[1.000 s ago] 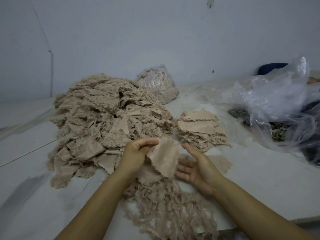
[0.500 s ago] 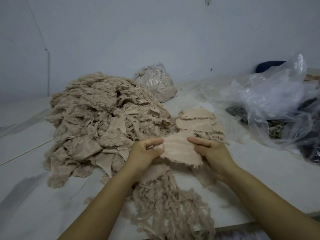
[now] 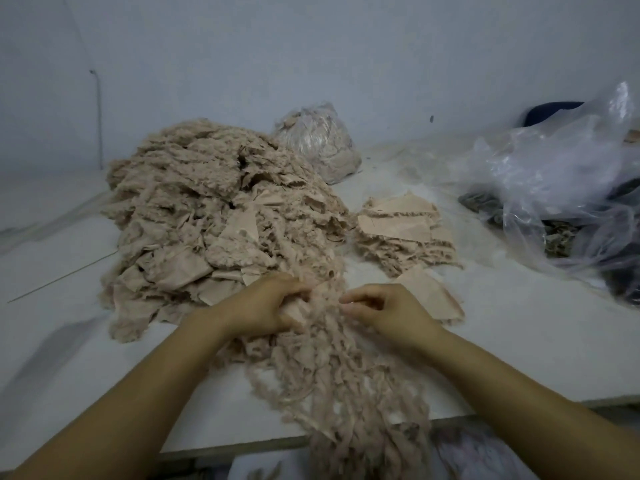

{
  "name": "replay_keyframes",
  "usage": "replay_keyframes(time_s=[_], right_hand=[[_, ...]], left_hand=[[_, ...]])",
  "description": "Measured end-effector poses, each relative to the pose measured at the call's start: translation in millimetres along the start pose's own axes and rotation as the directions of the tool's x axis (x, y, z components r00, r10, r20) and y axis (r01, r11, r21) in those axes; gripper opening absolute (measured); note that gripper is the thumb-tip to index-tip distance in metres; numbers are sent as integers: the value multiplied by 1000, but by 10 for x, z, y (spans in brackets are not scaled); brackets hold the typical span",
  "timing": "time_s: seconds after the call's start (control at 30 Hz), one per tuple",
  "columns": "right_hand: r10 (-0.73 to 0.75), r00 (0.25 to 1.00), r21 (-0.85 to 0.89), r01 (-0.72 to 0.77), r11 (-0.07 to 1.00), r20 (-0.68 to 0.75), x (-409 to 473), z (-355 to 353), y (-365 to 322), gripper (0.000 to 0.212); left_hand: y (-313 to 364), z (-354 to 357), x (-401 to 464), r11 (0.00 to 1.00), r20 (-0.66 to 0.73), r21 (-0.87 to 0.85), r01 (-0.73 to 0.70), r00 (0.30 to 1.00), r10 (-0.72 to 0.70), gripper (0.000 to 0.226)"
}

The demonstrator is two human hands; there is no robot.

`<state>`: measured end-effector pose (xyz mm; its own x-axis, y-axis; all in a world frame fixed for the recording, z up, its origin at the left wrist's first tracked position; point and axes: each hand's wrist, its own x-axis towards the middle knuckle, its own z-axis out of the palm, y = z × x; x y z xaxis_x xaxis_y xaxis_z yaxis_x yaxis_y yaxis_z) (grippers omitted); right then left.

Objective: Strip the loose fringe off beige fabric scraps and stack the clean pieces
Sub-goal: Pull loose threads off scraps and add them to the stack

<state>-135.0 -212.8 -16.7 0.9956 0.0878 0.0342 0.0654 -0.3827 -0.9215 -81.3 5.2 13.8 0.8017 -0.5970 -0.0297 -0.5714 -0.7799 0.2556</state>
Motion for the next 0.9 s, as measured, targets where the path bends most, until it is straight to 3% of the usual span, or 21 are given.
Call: replay_keyframes(time_s=[0.1,0.2,0.3,0.4,0.47,0.57,0.63,0.7,0.8,0.9], right_hand=[[29,1000,1,-29,1000,-4,115,260,-80,30],[3,1000,119,-2,993,-13,206,388,-167,31],[-152,981,112,166,980,-124,253,423,-209,23],[-214,957,157,246,957,-193,261,338,-224,18],[-170,958,215,221,951,-231,250,262,-212,19],[-58,993,429,99,898,-107,218,168,-204,12],[19,998,528,-51,848,65,225,124,-225,37],[34,984,552,-126,824,174,239,119,-265,40],[89,992,594,-125,794,89,246,145,-287,10],[122,985,585,-30,811,-119,247,66,-227,10]], left_hand=[[-63,51,-15,981,-147,-192,22,988,-51,52],[-46,39,5,945,-259,-326,-15,963,-75,42],[2,-20,1,939,-235,-342,-35,971,-50,48],[-68,-118,22,985,-148,-165,50,986,-75,27],[-125,-188,22,955,-115,-286,79,987,-116,29],[-89,-215,12,794,-156,-608,-18,983,-96,25],[19,-192,28,773,-177,-627,-98,984,-19,5],[99,-121,98,739,-184,-656,-154,982,41,13],[116,-72,151,631,-242,-763,-144,968,-71,19],[10,-33,138,528,-342,-840,-126,878,-334,20]])
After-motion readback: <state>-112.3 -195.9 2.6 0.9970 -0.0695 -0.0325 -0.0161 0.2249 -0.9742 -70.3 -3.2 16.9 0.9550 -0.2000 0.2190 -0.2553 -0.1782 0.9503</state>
